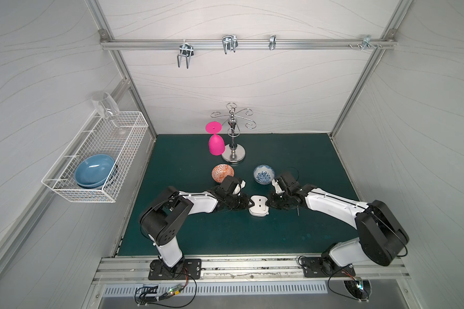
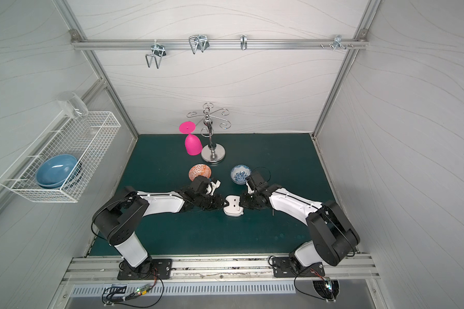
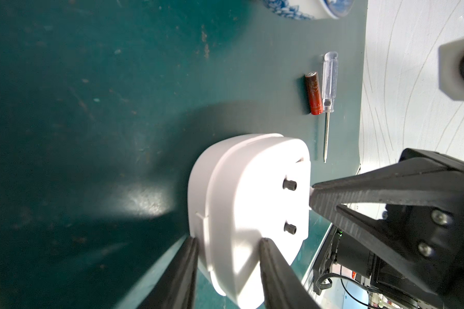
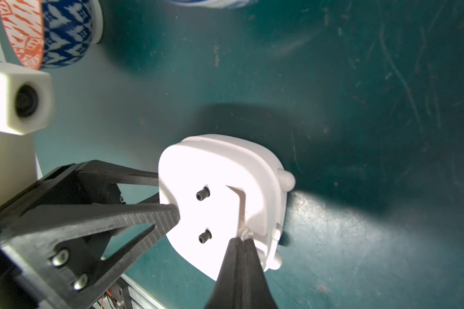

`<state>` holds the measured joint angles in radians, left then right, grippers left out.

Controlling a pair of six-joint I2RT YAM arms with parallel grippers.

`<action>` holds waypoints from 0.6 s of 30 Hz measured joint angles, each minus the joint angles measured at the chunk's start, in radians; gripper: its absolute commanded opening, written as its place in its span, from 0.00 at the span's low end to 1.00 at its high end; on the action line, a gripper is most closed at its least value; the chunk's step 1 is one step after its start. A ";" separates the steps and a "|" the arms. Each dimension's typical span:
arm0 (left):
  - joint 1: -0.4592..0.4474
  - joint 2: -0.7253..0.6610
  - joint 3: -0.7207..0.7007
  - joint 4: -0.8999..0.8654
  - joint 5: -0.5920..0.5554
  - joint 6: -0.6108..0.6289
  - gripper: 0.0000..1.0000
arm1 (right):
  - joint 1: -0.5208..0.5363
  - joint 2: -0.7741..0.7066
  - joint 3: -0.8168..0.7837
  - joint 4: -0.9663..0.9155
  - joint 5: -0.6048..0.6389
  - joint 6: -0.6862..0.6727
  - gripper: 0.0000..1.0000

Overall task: Remove the battery from the alarm
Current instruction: Install the cover on the alarm.

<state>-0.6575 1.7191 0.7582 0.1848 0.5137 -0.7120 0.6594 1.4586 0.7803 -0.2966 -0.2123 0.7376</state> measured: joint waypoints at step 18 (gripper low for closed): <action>-0.003 0.000 -0.001 -0.001 -0.005 0.000 0.45 | -0.013 -0.072 0.035 -0.143 0.047 -0.087 0.52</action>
<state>-0.6601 1.7187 0.7574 0.1841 0.5087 -0.7116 0.6468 1.3869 0.8150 -0.4400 -0.1654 0.6510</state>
